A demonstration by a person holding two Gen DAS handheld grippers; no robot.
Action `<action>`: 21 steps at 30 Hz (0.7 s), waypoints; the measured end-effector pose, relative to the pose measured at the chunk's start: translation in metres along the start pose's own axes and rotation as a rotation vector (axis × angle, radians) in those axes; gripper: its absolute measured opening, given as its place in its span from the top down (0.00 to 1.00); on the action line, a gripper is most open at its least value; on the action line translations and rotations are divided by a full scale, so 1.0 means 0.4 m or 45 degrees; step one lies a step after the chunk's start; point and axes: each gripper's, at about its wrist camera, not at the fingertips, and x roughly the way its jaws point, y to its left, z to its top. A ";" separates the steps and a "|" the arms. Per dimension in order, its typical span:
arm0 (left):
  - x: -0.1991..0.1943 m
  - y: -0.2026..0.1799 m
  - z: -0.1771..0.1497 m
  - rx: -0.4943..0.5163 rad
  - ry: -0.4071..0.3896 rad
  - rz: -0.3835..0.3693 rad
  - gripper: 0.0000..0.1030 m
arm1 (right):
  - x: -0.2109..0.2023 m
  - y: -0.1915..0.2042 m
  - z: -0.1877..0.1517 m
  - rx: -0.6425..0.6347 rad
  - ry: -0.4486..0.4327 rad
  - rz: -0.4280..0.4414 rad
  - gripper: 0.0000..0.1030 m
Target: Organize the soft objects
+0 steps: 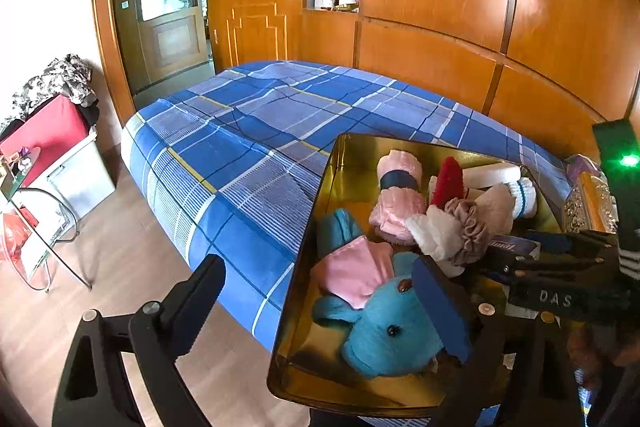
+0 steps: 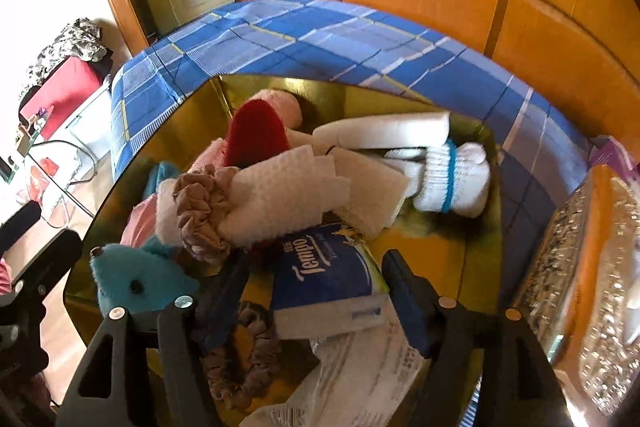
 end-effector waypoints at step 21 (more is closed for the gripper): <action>-0.046 -0.044 -0.006 0.042 -0.065 0.006 0.01 | -0.131 0.000 -0.079 0.056 -0.211 -0.215 0.30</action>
